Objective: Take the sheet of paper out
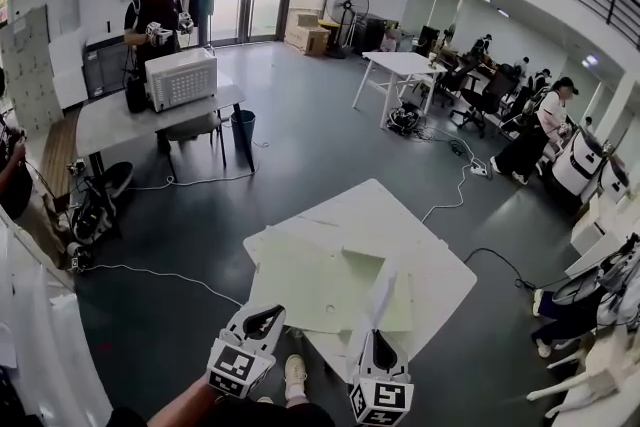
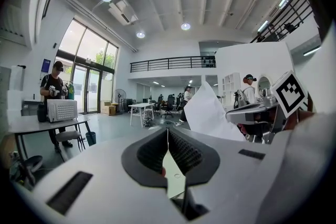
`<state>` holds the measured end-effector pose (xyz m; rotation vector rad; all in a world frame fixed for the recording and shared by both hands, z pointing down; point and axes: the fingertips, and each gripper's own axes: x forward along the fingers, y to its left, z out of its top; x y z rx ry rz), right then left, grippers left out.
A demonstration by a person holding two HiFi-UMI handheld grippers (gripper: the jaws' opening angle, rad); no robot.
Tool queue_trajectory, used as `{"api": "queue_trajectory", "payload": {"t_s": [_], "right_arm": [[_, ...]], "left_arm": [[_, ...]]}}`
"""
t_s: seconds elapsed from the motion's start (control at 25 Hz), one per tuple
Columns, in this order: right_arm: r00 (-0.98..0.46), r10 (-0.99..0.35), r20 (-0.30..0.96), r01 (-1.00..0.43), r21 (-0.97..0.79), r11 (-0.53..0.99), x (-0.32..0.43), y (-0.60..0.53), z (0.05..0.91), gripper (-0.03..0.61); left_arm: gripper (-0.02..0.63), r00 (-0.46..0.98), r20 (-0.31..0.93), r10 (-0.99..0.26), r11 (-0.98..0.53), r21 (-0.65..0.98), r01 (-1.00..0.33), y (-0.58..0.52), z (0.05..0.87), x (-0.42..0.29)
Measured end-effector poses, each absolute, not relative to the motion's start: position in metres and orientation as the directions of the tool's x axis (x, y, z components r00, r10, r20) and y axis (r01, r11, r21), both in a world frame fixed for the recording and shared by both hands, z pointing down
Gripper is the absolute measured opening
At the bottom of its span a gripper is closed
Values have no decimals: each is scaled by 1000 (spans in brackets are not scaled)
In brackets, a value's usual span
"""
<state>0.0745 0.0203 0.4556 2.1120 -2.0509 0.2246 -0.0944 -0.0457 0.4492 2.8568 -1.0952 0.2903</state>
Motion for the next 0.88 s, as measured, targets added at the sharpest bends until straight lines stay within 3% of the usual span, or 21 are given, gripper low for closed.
{"api": "queue_trajectory", "payload": {"t_s": [0.88], "right_arm": [[49,-972,231,-999,20,-45,90,29,460,17]], "left_arm": [[25,741,216,-635,-759,2,-651,-39,452,-77]]}}
